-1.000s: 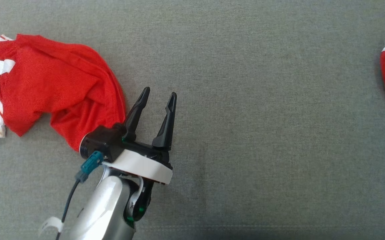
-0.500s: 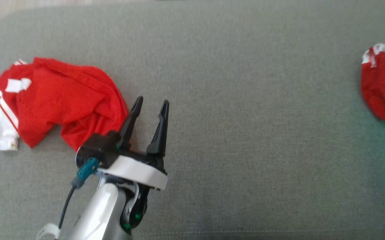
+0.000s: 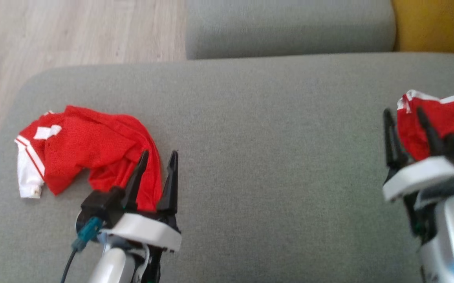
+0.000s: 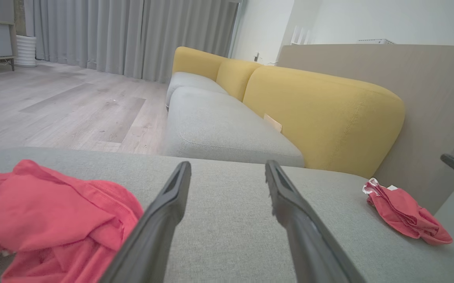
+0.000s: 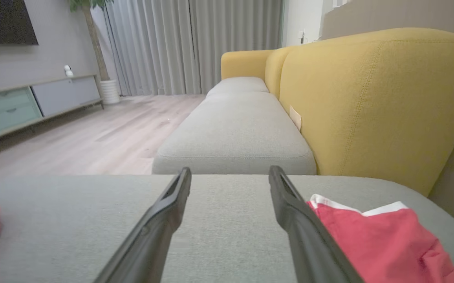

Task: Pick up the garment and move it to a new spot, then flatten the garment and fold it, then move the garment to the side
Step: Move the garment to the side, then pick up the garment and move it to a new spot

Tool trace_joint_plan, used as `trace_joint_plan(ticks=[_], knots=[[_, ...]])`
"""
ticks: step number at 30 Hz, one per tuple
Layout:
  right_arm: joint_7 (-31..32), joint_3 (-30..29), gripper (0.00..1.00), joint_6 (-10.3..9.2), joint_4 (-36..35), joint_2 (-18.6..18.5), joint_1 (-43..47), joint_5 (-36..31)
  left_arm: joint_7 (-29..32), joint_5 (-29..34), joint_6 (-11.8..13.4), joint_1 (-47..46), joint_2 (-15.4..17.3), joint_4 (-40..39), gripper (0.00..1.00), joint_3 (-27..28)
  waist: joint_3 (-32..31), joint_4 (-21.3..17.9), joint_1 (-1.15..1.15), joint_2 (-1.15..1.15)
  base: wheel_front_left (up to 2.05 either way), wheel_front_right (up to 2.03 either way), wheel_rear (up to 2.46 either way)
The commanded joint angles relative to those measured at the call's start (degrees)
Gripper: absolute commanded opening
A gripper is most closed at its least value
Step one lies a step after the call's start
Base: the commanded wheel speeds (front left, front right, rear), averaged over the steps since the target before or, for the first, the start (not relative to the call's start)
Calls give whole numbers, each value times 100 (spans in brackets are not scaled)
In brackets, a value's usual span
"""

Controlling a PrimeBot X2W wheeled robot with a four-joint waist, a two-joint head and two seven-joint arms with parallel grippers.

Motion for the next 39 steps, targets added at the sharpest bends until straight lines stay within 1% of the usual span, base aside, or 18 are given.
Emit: trace_joint_plan(ticks=[1, 4, 7, 9, 13, 16, 18, 33, 39], knots=[[-135, 136, 100, -5, -329, 78, -4, 76, -45, 23, -5, -103, 17, -200, 100, 249, -115, 25, 0, 0, 0, 0, 0], [-437, 148, 100, -5, -611, 320, 386, 147, -45, 79, -14, 61, 17, -215, 100, 335, -196, 22, 0, 0, 0, 0, 0], [-757, 146, 100, -5, -717, 517, 762, 248, -45, 68, -70, 232, 17, -271, 100, 379, -286, 29, 0, 0, 0, 0, 0], [-933, 247, 100, -5, -730, 582, 988, 221, -45, 55, -102, 356, 17, -299, 100, 410, -330, 22, 0, 0, 0, 0, 0], [-1206, 166, 100, -5, -699, 687, 1354, 443, -45, 107, -20, 602, 17, -340, 100, 525, -388, -20, 0, 0, 0, 0, 0], [-1290, 182, 100, -5, -688, 697, 1489, 335, -45, 132, -13, 684, 17, -369, 100, 560, -404, -35, 0, 0, 0, 0, 0], [-1331, 164, 100, -5, -677, 699, 1555, 103, -45, 156, -24, 711, 17, -368, 100, 570, -419, -42, 0, 0, 0, 0, 0], [-1423, 76, 100, -5, -570, 701, 1581, 94, -45, 184, 6, 699, 17, -392, 100, 586, -450, -75, 0, 0, 0, 0, 0], [-1428, 92, 100, -5, -525, 701, 1586, 176, -45, 162, -3, 636, 17, -329, 100, 517, -422, 76, 0, 0, 0, 0, 0]])
